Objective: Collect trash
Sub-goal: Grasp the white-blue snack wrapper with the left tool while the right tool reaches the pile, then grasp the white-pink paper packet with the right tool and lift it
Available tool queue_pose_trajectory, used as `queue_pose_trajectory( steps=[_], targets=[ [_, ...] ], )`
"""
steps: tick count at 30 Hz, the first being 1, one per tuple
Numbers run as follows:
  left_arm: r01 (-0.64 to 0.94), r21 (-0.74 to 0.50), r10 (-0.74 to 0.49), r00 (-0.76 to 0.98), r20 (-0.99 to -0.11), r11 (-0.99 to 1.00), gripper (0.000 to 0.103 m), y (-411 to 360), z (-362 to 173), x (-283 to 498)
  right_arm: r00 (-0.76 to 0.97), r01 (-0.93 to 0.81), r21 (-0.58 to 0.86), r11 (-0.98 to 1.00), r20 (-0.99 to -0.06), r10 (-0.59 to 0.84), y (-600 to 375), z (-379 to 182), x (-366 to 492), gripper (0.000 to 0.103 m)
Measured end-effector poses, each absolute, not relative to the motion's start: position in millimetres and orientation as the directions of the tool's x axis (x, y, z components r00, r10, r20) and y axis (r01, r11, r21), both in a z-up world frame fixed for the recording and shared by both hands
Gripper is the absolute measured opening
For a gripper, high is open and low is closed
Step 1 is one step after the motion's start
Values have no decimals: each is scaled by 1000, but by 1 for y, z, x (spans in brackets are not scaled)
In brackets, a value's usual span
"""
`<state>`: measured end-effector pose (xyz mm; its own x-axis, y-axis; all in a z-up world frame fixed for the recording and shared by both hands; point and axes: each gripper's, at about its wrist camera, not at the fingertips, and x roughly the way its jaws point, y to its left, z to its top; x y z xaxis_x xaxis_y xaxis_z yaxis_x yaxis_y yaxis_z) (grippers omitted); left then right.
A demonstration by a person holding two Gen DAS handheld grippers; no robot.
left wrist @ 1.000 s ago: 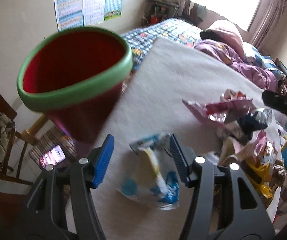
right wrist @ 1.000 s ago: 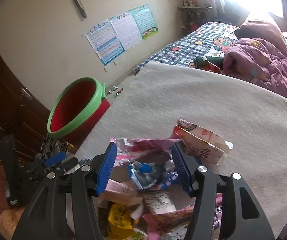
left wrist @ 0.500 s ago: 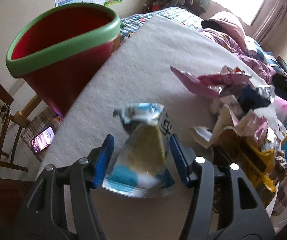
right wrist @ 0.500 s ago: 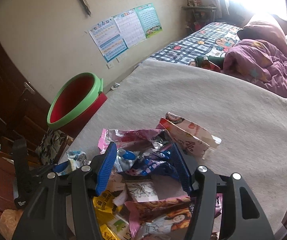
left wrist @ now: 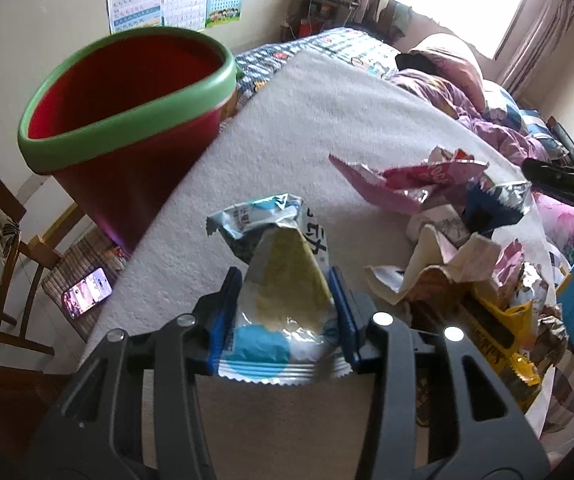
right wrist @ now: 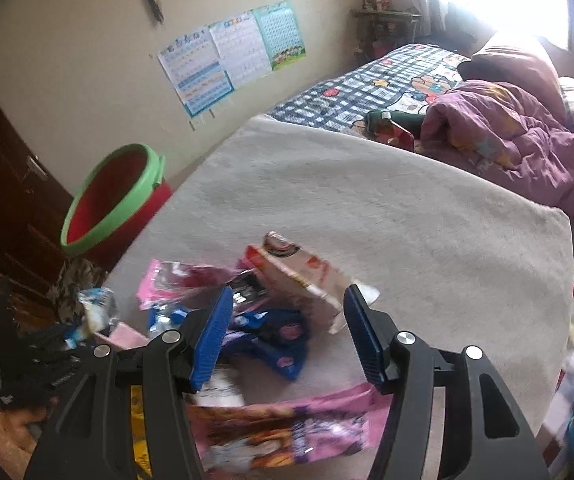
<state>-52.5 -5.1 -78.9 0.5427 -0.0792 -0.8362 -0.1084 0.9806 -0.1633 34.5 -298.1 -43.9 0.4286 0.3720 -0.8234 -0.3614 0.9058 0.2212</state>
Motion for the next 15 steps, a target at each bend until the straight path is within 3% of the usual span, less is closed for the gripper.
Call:
queue_pose_trajectory(
  steps=[10, 12, 15],
  targets=[
    [-133, -165, -64, 557, -828, 977, 43, -4, -76, -55, 254, -470, 234, 851, -888, 384, -293, -83, 76, 57],
    [-138, -161, -58, 556, -829, 977, 43, -5, -75, -56, 227, -483, 244, 841, -893, 389, -291, -90, 81, 69],
    [-144, -157, -52, 553, -832, 977, 43, -3, -76, -56, 201, -495, 258, 829, -895, 398, -289, -97, 84, 69]
  ],
)
